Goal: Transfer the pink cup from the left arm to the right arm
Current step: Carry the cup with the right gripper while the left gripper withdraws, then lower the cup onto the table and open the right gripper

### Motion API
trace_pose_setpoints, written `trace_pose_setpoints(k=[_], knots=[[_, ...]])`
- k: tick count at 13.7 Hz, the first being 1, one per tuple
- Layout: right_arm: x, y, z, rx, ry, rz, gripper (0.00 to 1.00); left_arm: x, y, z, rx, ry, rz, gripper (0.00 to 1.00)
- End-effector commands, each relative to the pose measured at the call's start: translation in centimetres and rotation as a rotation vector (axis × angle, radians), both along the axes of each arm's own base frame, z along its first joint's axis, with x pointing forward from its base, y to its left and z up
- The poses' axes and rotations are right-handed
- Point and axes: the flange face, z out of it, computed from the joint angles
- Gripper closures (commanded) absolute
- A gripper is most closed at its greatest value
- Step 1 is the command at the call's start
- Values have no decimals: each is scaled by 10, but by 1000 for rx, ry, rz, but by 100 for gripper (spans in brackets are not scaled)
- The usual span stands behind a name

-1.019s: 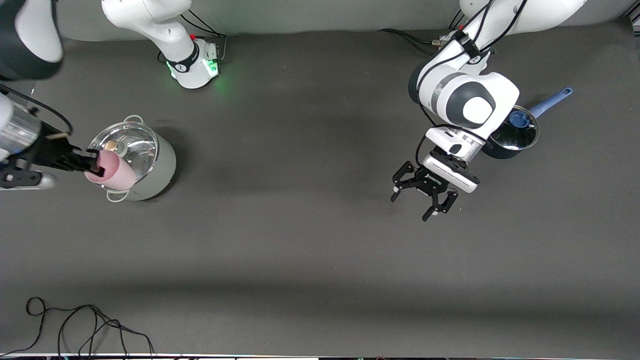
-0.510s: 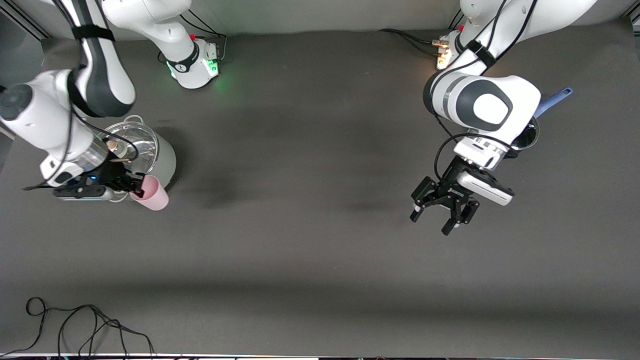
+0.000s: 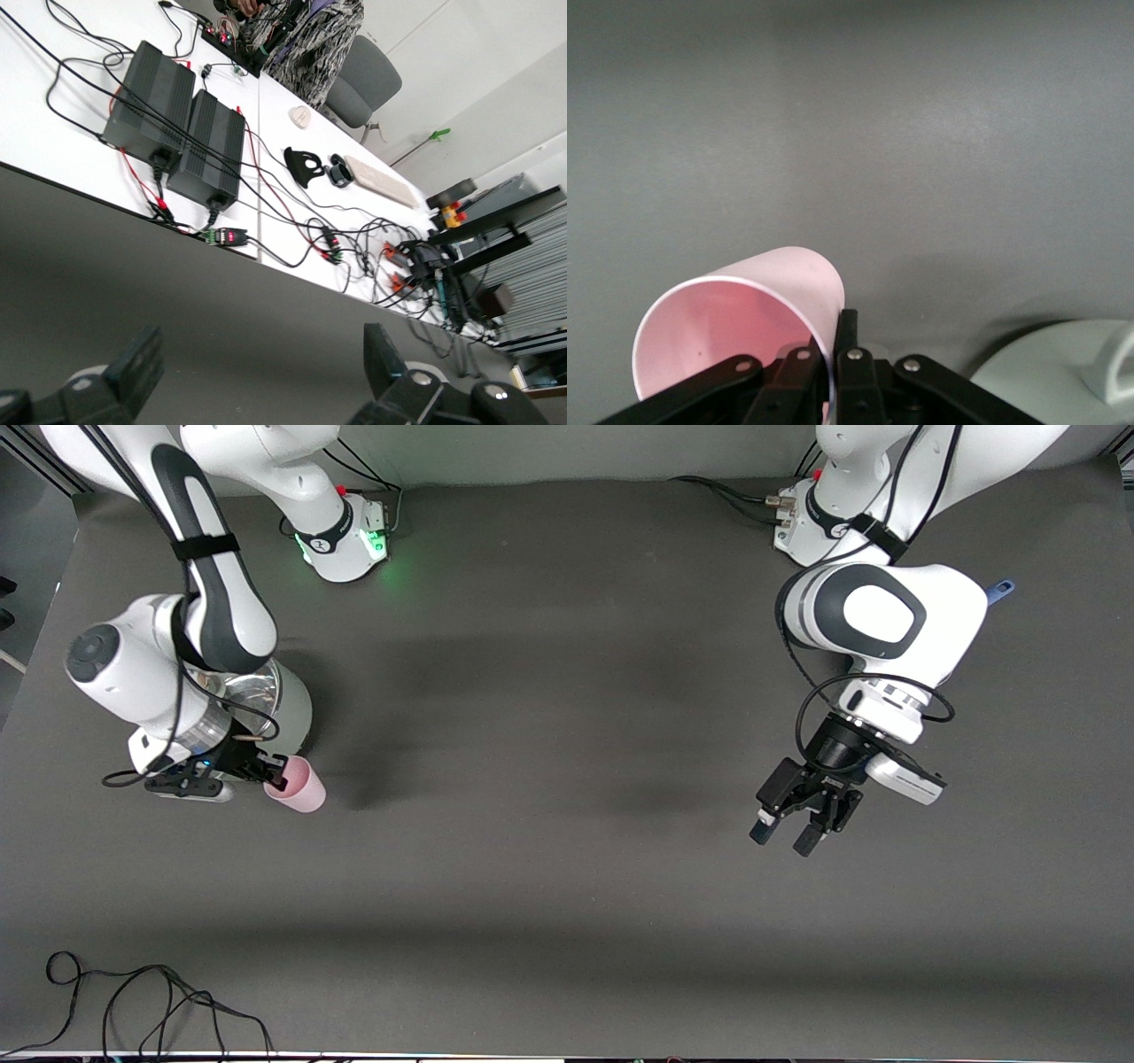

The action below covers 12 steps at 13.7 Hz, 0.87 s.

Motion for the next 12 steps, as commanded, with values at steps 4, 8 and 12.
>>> trace_pose_setpoints(k=[4,8,12], knots=[[4,5,-43,-32,-4,16,100,16,31,31,-109,146,-142,0],[4,11,-56,-41,13,26,100,5,67,49,146,418,-322,0],[5,11,-56,-40,15,23,81,-20,120,63,430,566,-388,0]])
